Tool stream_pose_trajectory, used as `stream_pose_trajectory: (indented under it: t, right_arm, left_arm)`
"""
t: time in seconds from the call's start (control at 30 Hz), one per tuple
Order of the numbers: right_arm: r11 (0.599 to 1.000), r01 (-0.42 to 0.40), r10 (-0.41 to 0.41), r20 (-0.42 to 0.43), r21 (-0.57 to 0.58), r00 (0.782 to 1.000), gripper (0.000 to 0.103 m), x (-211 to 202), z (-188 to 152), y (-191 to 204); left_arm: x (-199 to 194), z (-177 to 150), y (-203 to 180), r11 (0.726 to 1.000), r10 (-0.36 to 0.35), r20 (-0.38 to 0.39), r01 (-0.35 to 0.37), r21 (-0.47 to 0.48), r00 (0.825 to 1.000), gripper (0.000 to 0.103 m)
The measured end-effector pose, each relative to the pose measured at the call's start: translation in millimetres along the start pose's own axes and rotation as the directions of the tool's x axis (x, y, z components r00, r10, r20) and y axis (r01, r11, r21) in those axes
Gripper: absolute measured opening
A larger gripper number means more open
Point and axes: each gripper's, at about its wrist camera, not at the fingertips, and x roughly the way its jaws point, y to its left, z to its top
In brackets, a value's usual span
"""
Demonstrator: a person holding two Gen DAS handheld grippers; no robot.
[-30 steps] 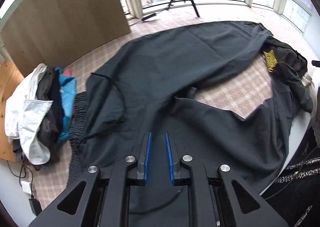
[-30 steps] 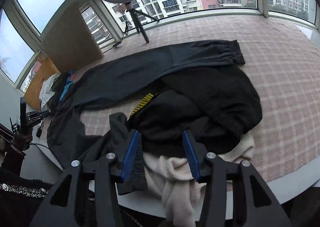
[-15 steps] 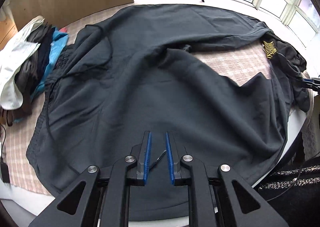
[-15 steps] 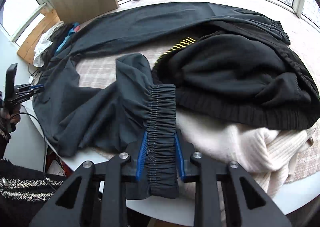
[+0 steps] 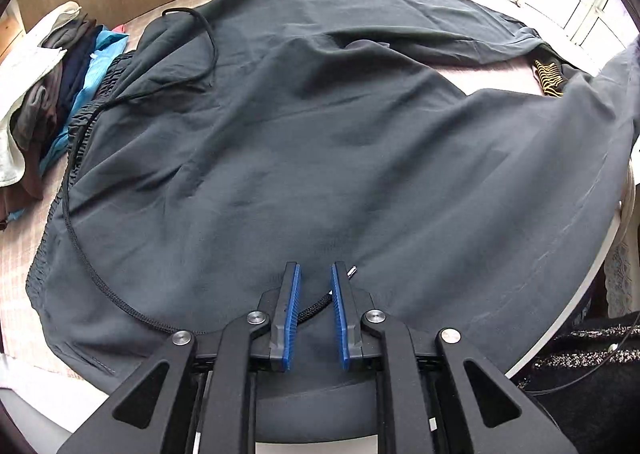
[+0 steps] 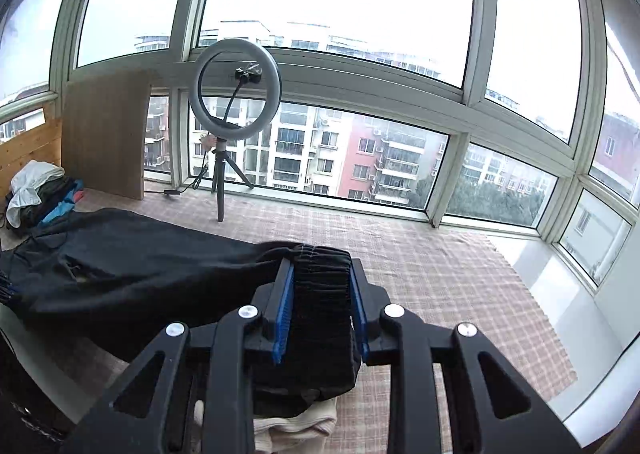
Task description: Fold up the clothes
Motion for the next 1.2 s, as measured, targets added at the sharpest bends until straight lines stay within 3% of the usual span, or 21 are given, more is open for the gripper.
stream_pose_trajectory:
  t: [0.17,0.3,0.37,0.47,0.6,0.67,0.77,0.83,0.9,0.97,1.07,1.13,1.17,1.2]
  right_arm:
    - [0.999,-0.003,0.010,-0.143,0.051,0.990,0.026,15,-66,-3]
    - [0.987,-0.028,0.079,-0.324,0.158,0.943,0.033,10,-113,-17]
    - [0.959,-0.038,0.140,-0.350,0.282,0.926,0.033,0,-130,-35]
    - [0.852,-0.028,0.226,-0.318,0.523,0.921,0.039,-15,-147,-68]
    - [0.682,-0.023,0.350,-0.300,0.731,0.887,0.039,7,-158,-82]
    - [0.580,-0.013,0.410,-0.279,0.814,0.868,0.039,19,-164,-88]
    - [0.525,0.044,0.441,-0.315,0.850,0.841,0.039,41,-158,-84]
    - [0.534,0.094,0.434,-0.368,0.840,0.822,0.039,56,-152,-82]
    - [0.534,0.123,0.448,-0.403,0.836,0.798,0.039,66,-147,-81]
    - [0.527,0.155,0.472,-0.440,0.835,0.764,0.039,78,-144,-77]
    - [0.572,0.241,0.471,-0.554,0.784,0.687,0.039,95,-144,-67]
    - [0.566,0.273,0.487,-0.584,0.777,0.650,0.039,104,-150,-61]
    - [0.567,0.296,0.482,-0.601,0.768,0.637,0.029,108,-153,-57]
    - [0.577,0.302,0.469,-0.611,0.759,0.638,0.005,107,-152,-54]
  left_arm:
    - [-4,-8,-1,1.000,-0.021,-0.024,0.020,-0.020,0.999,0.015]
    - [-15,2,-17,0.999,0.007,-0.012,-0.007,0.044,1.000,0.015]
    - [-23,14,-35,0.995,-0.003,0.011,0.002,0.101,1.000,0.015]
    - [-32,35,-66,0.982,-0.056,0.043,0.047,0.185,0.997,0.015]
    - [-32,63,-123,0.937,-0.180,0.043,0.158,0.311,0.983,0.015]
    - [-33,85,-154,0.894,-0.247,0.028,0.216,0.393,0.969,0.015]
    - [-41,87,-198,0.808,-0.304,0.005,0.255,0.531,0.953,0.015]
    - [-44,86,-222,0.751,-0.334,-0.018,0.278,0.599,0.942,0.015]
    - [-41,87,-240,0.718,-0.348,-0.036,0.291,0.632,0.937,0.015]
    - [-35,87,-252,0.698,-0.356,-0.049,0.300,0.650,0.933,0.015]
    - [-27,84,-260,0.684,-0.371,-0.070,0.323,0.654,0.926,0.015]
    - [-22,84,-260,0.680,-0.391,-0.097,0.359,0.639,0.915,0.015]
    - [-21,84,-260,0.677,-0.399,-0.105,0.369,0.637,0.911,0.015]
    - [-20,82,-263,0.672,-0.400,-0.107,0.371,0.641,0.910,0.015]
